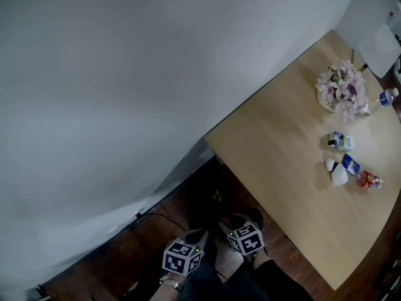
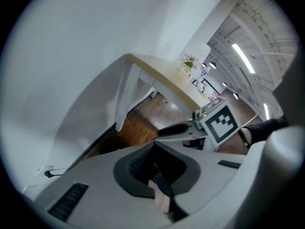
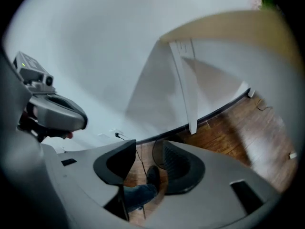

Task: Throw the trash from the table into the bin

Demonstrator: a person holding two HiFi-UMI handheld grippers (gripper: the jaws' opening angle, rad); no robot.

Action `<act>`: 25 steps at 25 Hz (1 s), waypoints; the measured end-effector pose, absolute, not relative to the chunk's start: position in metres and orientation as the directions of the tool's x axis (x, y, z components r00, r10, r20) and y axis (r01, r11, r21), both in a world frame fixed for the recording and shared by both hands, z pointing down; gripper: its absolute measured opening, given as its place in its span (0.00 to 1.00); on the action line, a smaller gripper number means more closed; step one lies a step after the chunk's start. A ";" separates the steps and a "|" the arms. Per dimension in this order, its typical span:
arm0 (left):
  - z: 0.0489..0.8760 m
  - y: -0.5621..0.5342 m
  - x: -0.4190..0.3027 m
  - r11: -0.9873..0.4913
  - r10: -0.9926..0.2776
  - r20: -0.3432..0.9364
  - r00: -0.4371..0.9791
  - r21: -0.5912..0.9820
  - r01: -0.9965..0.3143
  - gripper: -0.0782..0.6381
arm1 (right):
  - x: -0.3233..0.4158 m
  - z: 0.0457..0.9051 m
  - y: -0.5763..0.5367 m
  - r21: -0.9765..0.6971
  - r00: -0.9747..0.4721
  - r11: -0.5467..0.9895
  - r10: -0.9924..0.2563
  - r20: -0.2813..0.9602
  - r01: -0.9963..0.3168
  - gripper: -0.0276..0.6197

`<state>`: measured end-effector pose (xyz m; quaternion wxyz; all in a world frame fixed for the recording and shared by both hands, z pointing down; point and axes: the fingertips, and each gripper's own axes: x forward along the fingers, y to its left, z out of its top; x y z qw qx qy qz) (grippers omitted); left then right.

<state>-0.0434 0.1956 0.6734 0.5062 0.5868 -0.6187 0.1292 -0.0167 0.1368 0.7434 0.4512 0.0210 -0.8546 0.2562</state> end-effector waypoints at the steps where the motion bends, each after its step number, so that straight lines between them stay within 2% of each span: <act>1: 0.661 0.190 -0.038 0.250 -0.600 0.769 0.219 0.440 -0.862 0.11 | -0.011 0.721 0.133 -0.426 -0.609 0.866 0.193 0.770 -0.263 0.33; 5: 0.606 0.157 -0.005 0.109 -0.609 0.739 0.287 0.436 -0.893 0.11 | 0.024 0.629 0.107 -0.447 -0.673 0.849 0.158 0.723 -0.281 0.33; 10: 0.552 0.108 0.044 -0.041 -0.614 0.726 0.311 0.364 -0.931 0.11 | 0.091 0.561 0.064 -0.401 -0.705 0.842 0.035 0.708 -0.360 0.33; 14: 0.524 0.077 0.086 -0.160 -0.621 0.705 0.343 0.313 -0.936 0.11 | 0.144 0.540 0.034 -0.379 -0.710 0.799 -0.084 0.699 -0.467 0.33; 17: 0.508 0.058 0.117 -0.194 -0.615 0.691 0.380 0.334 -0.922 0.11 | 0.176 0.534 0.017 -0.373 -0.707 0.764 -0.150 0.691 -0.527 0.33; 25: 0.502 0.014 0.151 -0.261 -0.580 0.730 0.362 0.254 -0.931 0.12 | 0.213 0.532 -0.008 -0.409 -0.721 0.717 -0.188 0.667 -0.564 0.33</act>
